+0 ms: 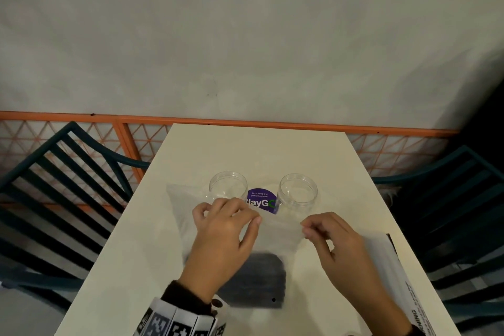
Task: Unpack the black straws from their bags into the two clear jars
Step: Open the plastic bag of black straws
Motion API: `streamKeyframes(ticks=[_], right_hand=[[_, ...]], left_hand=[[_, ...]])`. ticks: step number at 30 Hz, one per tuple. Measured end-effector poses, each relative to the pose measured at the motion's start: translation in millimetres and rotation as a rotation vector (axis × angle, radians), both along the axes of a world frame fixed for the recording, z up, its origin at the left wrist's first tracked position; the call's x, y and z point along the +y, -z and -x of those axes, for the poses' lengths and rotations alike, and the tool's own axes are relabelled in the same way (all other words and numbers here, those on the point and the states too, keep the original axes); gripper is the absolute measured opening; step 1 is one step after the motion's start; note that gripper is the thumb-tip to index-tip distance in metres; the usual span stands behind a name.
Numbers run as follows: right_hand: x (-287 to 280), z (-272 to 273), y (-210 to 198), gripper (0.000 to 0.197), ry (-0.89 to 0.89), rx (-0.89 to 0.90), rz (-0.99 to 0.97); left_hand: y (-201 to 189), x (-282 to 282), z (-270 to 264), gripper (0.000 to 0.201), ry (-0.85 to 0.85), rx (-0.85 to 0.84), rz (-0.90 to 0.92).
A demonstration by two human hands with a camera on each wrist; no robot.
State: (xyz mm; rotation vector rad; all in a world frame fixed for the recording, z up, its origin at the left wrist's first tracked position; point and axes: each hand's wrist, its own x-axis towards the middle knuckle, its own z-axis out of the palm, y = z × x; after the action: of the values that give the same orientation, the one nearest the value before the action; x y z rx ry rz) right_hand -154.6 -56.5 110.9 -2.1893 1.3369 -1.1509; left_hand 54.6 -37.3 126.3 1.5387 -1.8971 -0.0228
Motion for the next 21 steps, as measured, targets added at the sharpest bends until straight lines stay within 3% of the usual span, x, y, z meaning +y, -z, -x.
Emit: streamKeyframes(ticks=[4,7,11,12,15,18,21], right_hand=[[3.9,-2.0,-0.4,0.008,-0.026,-0.030,0.008],[1.9,-0.1,1.4,0.012,0.021,-0.009,0.017],[-2.1,8.5,-0.5,0.016,0.090,-0.015,0.020],[-2.7,8.3,-0.7,0.013,0.097,-0.030,0.000],[-2.2,-2.3,-1.5,0.006,0.085,-0.116,-0.095],[-2.5,-18.0,-2.1,0.015,0.142,-0.260,-0.236],[-7.5,-28.6,-0.4,0.016,0.248,-0.265,-0.365]], left_hand=[[1.3,0.1,-2.0,0.031,-0.078,-0.064,-0.021],[1.6,-1.3,-11.5,0.043,-0.251,-0.136,-0.092],[-7.2,5.9,-43.2,0.011,-0.501,-0.126,-0.250],[-8.4,7.6,-48.6,0.026,-0.544,-0.099,-0.325],[-5.7,9.7,-54.7,0.052,-0.456,0.100,-0.450],[-4.2,13.5,-46.1,0.048,-0.264,0.393,-0.441],[-4.3,15.7,-36.2,0.037,-0.160,0.777,-0.497]])
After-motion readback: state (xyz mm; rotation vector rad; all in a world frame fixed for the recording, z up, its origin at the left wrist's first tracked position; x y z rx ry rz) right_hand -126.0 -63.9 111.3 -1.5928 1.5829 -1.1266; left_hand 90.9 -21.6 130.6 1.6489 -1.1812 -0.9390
